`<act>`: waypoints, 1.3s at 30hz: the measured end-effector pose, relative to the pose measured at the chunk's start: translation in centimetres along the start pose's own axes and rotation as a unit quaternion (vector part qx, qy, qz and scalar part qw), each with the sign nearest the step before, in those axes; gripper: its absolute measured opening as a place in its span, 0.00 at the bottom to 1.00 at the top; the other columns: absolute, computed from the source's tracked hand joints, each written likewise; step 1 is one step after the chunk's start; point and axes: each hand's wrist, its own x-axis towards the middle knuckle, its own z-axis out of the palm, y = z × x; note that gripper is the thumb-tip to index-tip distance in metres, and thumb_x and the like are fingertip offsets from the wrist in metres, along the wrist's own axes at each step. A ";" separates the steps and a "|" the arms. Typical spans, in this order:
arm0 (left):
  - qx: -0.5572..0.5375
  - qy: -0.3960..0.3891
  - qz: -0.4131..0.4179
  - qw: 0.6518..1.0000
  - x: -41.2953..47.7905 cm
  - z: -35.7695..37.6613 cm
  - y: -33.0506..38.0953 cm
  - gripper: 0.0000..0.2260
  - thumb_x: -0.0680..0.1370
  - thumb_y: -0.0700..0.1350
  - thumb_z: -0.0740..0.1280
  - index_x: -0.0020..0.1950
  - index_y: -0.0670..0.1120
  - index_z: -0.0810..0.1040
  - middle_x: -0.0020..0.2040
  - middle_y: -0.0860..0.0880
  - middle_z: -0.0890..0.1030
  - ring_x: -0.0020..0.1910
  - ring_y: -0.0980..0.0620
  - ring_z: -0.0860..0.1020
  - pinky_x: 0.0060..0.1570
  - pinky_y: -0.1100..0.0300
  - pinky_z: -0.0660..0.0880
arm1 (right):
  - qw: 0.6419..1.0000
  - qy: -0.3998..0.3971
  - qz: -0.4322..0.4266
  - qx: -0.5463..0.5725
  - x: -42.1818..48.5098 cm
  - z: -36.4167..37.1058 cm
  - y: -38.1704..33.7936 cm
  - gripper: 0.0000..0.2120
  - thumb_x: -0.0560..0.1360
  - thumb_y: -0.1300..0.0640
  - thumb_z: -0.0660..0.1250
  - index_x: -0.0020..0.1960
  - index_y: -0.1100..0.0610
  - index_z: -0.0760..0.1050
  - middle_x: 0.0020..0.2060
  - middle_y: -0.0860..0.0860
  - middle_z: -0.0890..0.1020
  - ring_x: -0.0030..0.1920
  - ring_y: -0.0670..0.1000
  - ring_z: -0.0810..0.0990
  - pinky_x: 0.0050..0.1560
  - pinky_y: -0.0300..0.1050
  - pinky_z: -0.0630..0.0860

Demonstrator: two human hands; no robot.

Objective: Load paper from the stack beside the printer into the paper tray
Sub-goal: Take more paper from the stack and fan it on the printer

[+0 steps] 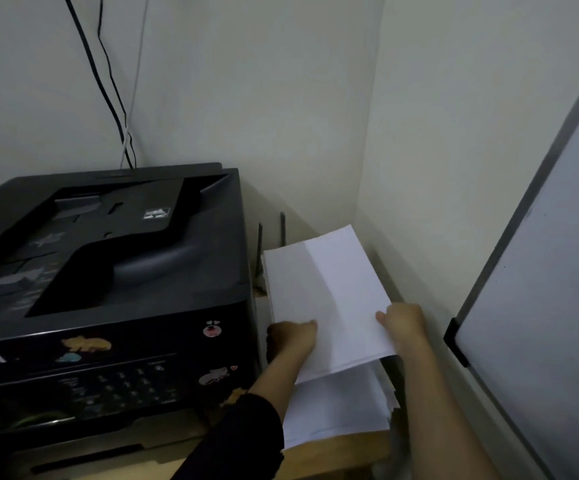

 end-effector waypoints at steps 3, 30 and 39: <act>0.059 0.063 0.103 0.991 -1.5 -1.5 2.2 0.22 0.76 0.44 0.65 0.66 0.37 0.66 0.65 0.40 0.74 0.61 0.41 0.75 0.56 0.53 0.74 | 1.000 0.006 0.008 -0.023 0.4 -0.7 0.4 0.17 0.81 0.56 0.55 0.59 0.68 0.74 0.58 0.62 0.79 0.58 0.59 0.77 0.51 0.43 0.75; 0.104 0.253 0.314 0.909 -3.3 -33.5 3.7 0.10 0.78 0.38 0.59 0.55 0.35 0.74 0.56 0.39 0.79 0.51 0.41 0.78 0.38 0.58 0.70 | 0.960 -0.057 -0.151 0.230 -16.8 8.3 -22.2 0.15 0.72 0.64 0.69 0.55 0.71 0.74 0.54 0.64 0.79 0.51 0.61 0.79 0.50 0.51 0.75; -0.082 0.206 0.324 0.920 1.1 -46.4 -3.3 0.17 0.77 0.41 0.66 0.63 0.38 0.70 0.62 0.40 0.76 0.56 0.43 0.75 0.50 0.56 0.69 | 0.914 -0.268 -0.151 0.263 -23.5 15.9 -28.3 0.10 0.74 0.63 0.63 0.55 0.65 0.75 0.47 0.60 0.81 0.43 0.58 0.79 0.40 0.48 0.77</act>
